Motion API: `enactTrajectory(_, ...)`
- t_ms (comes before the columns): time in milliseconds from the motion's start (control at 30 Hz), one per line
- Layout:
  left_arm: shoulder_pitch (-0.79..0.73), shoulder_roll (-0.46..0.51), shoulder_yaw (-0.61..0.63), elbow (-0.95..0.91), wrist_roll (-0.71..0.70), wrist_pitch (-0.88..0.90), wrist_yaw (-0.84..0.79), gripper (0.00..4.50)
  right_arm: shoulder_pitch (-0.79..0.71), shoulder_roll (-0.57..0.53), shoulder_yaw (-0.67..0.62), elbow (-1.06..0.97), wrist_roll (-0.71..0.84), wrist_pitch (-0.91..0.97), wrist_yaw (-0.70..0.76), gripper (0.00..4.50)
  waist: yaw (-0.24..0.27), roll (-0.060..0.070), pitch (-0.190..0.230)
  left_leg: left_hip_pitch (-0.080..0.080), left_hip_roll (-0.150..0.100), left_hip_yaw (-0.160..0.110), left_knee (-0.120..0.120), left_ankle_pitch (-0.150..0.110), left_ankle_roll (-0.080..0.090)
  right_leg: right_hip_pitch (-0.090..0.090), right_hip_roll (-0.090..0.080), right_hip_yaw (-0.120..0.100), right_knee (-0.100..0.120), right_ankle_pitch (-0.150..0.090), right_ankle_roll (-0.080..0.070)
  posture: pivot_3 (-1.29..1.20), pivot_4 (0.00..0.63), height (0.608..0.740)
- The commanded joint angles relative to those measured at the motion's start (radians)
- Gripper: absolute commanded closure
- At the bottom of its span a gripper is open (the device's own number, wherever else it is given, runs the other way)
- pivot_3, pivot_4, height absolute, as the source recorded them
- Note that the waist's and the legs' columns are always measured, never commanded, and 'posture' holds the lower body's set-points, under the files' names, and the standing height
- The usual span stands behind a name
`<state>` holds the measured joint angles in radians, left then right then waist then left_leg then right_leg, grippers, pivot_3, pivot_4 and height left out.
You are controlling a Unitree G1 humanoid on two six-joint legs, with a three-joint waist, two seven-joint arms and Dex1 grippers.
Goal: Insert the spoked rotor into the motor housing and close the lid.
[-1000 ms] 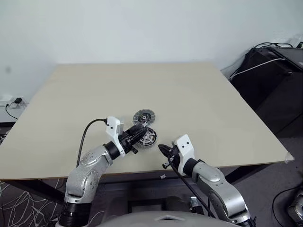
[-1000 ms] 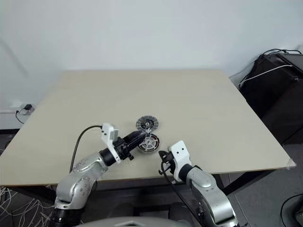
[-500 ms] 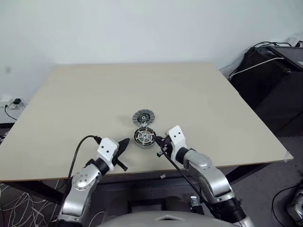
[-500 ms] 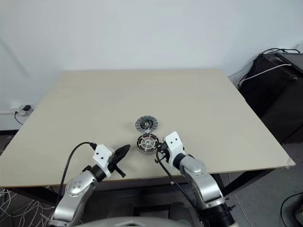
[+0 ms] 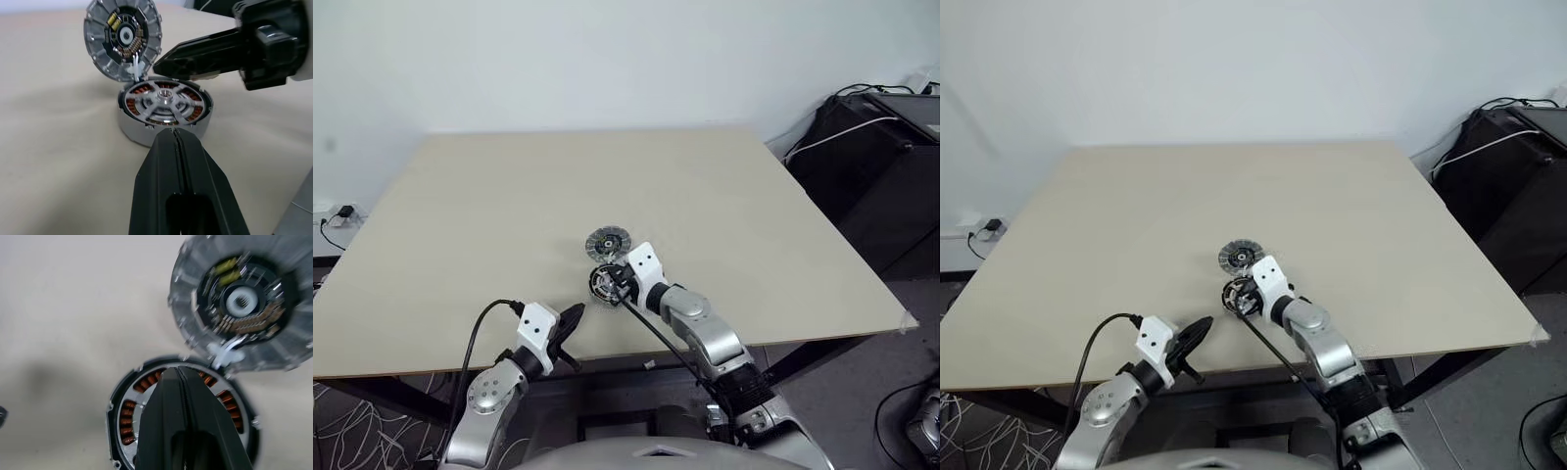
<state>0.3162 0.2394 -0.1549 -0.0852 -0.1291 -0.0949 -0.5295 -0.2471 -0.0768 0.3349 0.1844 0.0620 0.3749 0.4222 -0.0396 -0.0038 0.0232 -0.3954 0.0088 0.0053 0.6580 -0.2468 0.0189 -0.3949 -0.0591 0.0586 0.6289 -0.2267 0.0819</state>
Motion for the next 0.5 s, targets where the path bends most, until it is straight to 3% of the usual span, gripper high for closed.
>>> enactTrajectory(33, -0.010, 0.005, -0.012, -0.034, -0.009, 0.000, -0.012, 4.46, -0.029, 0.001, 0.013, 0.048, -0.028, -0.007, 0.012, 4.50, 0.000, 0.000, 0.000, 0.000, 0.000, 0.000, 0.000, 0.000, 0.000, 0.000, 0.000, 0.000, 0.000, 0.000, 0.000, 0.00, 0.000, 0.740)
enactTrajectory(233, -0.016, 0.005, -0.016, -0.034, -0.009, 0.002, -0.012, 4.46, -0.024, -0.035, 0.033, -0.005, -0.044, -0.002, 0.065, 4.50, -0.002, 0.004, -0.003, 0.001, 0.000, 0.000, 0.000, 0.000, 0.000, 0.000, 0.000, 0.000, 0.000, 0.000, 0.000, 0.00, 0.000, 0.740)
enactTrajectory(433, -0.026, 0.006, -0.015, -0.032, -0.013, -0.004, -0.023, 4.46, -0.062, -0.242, 0.127, -0.228, -0.084, -0.011, 0.287, 4.50, 0.001, 0.005, -0.003, 0.000, 0.000, 0.000, 0.000, 0.000, 0.000, 0.000, 0.000, 0.000, 0.000, -0.003, 0.004, 0.00, 0.000, 0.740)
enactTrajectory(500, -0.030, 0.010, -0.015, -0.030, -0.013, -0.007, -0.028, 4.50, -0.082, -0.295, 0.148, -0.249, -0.101, -0.011, 0.334, 4.09, 0.001, 0.005, -0.003, 0.000, 0.000, 0.000, 0.000, 0.000, 0.000, 0.000, 0.000, 0.000, 0.000, -0.003, 0.004, 0.00, 0.000, 0.740)
